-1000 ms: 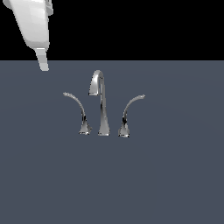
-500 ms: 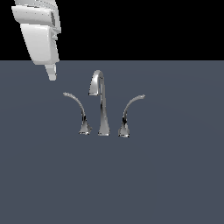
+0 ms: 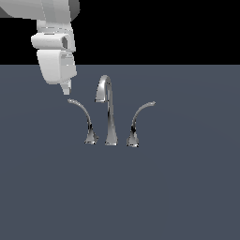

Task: Turn on the faucet by rotating a designated handle.

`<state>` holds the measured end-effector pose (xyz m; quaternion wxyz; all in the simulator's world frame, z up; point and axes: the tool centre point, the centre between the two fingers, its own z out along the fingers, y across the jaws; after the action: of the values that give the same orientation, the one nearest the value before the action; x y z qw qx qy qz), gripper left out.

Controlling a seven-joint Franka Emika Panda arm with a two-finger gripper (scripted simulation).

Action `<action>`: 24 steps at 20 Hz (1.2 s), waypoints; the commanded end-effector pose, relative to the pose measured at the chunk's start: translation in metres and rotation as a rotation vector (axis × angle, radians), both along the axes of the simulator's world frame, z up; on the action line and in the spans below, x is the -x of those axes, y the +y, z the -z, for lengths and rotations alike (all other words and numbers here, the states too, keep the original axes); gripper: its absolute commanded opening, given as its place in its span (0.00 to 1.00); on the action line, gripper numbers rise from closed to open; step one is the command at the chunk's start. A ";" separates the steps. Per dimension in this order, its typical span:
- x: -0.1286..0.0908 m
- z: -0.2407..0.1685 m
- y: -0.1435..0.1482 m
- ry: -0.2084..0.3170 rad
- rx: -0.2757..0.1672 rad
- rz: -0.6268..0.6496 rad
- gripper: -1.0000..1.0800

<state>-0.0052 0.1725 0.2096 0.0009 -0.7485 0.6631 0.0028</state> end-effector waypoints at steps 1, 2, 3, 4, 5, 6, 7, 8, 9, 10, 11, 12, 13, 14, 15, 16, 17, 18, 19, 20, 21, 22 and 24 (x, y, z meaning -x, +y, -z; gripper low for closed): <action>-0.012 0.009 -0.003 -0.001 0.003 0.052 0.00; -0.016 0.012 -0.004 -0.001 0.003 0.072 0.00; -0.020 0.016 -0.006 -0.001 0.004 0.090 0.00; -0.024 0.019 -0.007 -0.001 0.005 0.108 0.00; -0.027 0.021 -0.008 -0.002 0.005 0.125 0.00; -0.031 0.024 -0.010 -0.002 0.006 0.141 0.00; -0.034 0.026 -0.011 -0.002 0.006 0.156 0.00; -0.037 0.029 -0.012 -0.002 0.006 0.170 0.00; -0.040 0.031 -0.014 -0.002 0.007 0.183 0.00; -0.042 0.033 -0.015 -0.002 0.007 0.194 0.00; -0.044 0.034 -0.016 -0.002 0.007 0.205 0.00; -0.046 0.036 -0.017 -0.002 0.007 0.214 0.00; -0.048 0.037 -0.018 -0.002 0.007 0.222 0.00; -0.049 0.038 -0.018 -0.002 0.007 0.229 0.00; -0.051 0.039 -0.019 -0.002 0.007 0.234 0.00; -0.051 0.039 -0.019 -0.002 0.006 0.238 0.00; -0.052 0.039 -0.020 -0.002 0.006 0.240 0.00; -0.052 0.039 -0.020 -0.002 0.006 0.241 0.00; -0.052 0.039 -0.020 -0.002 0.006 0.241 0.00; -0.052 0.039 -0.020 -0.002 0.006 0.241 0.00; -0.052 0.039 -0.020 -0.002 0.006 0.241 0.00; -0.052 0.039 -0.020 -0.002 0.006 0.240 0.00; -0.045 0.039 -0.016 -0.002 0.006 0.240 0.00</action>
<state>0.0435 0.1539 0.1700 -0.0005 -0.6634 0.7483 -0.0002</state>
